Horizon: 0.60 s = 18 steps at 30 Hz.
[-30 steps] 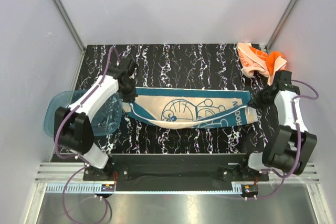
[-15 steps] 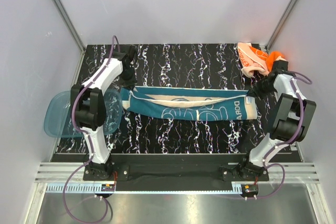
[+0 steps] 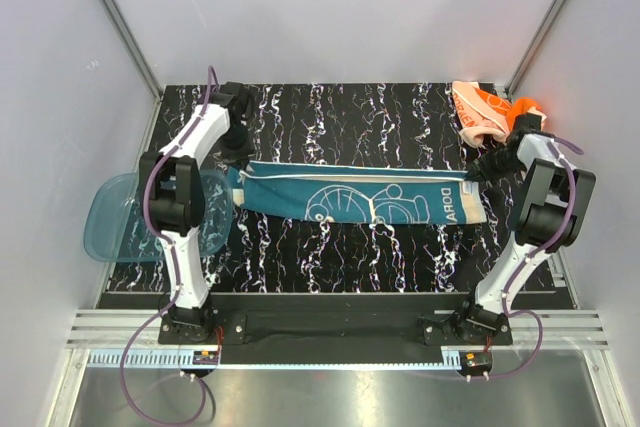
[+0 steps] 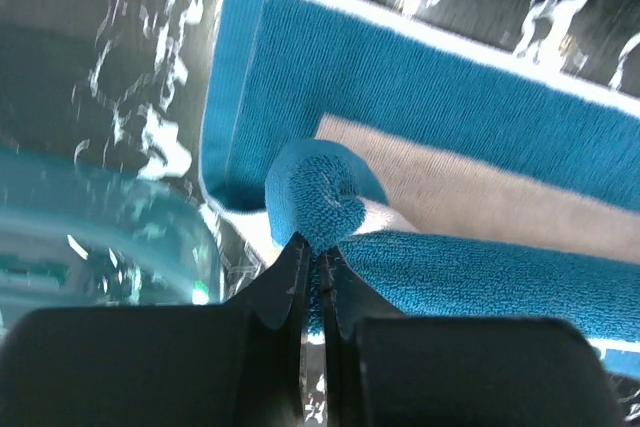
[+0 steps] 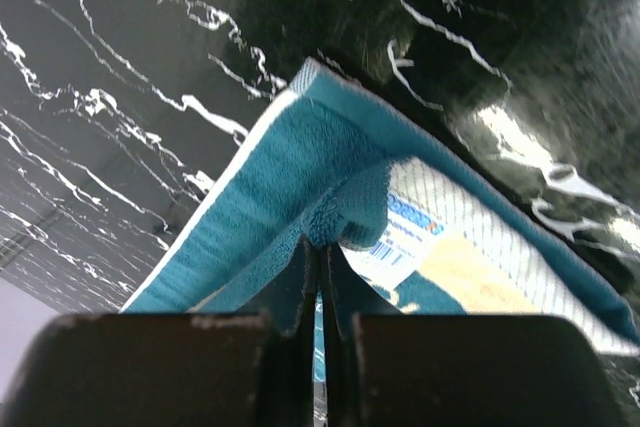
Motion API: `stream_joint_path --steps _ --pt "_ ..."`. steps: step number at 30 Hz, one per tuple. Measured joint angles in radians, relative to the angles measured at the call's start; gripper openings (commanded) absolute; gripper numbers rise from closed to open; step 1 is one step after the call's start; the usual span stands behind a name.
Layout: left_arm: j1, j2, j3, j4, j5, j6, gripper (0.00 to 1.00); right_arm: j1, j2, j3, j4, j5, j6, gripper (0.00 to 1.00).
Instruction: Roll the towels
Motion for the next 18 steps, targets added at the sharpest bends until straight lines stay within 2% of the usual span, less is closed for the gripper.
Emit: stream_joint_path --steps 2,3,4,6,7,8,9,10,11,15,18 --pt "0.0 0.041 0.045 -0.004 -0.002 0.0 0.13 0.0 0.024 0.013 0.006 -0.003 0.002 0.19" --pt "0.0 0.062 0.064 -0.005 -0.003 0.0 0.16 0.0 0.036 0.021 0.008 -0.007 0.003 0.3" --pt "0.0 0.078 0.077 -0.006 -0.008 0.0 0.27 0.0 0.047 0.028 0.012 -0.011 0.005 0.59" --pt "0.003 0.113 0.097 -0.01 -0.019 0.002 0.37 0.0 0.06 0.042 0.017 -0.015 0.004 0.86" --pt "0.006 0.125 0.103 -0.013 -0.023 -0.001 0.45 0.0 0.064 0.05 0.018 -0.018 0.001 0.99" --pt "0.01 0.132 0.106 -0.015 -0.026 -0.003 0.52 0.0 0.064 0.059 0.016 -0.019 -0.003 1.0" --pt "0.015 0.137 0.106 -0.017 -0.028 -0.003 0.64 0.0 0.064 0.069 0.013 -0.017 -0.014 1.0" --pt "0.021 0.139 0.106 -0.022 -0.031 -0.002 0.88 0.0 0.064 0.082 0.012 -0.016 -0.02 1.0" --pt "0.027 0.139 0.106 -0.027 -0.036 -0.001 0.99 0.0 0.063 0.091 0.013 -0.013 -0.025 1.0" --pt "0.04 0.13 0.106 -0.026 -0.042 -0.015 0.99 0.0 0.0 0.086 0.001 0.031 -0.047 1.0" --pt "0.04 0.089 0.078 -0.011 -0.04 -0.016 0.99 0.0 -0.142 0.018 -0.002 0.074 -0.059 1.0"
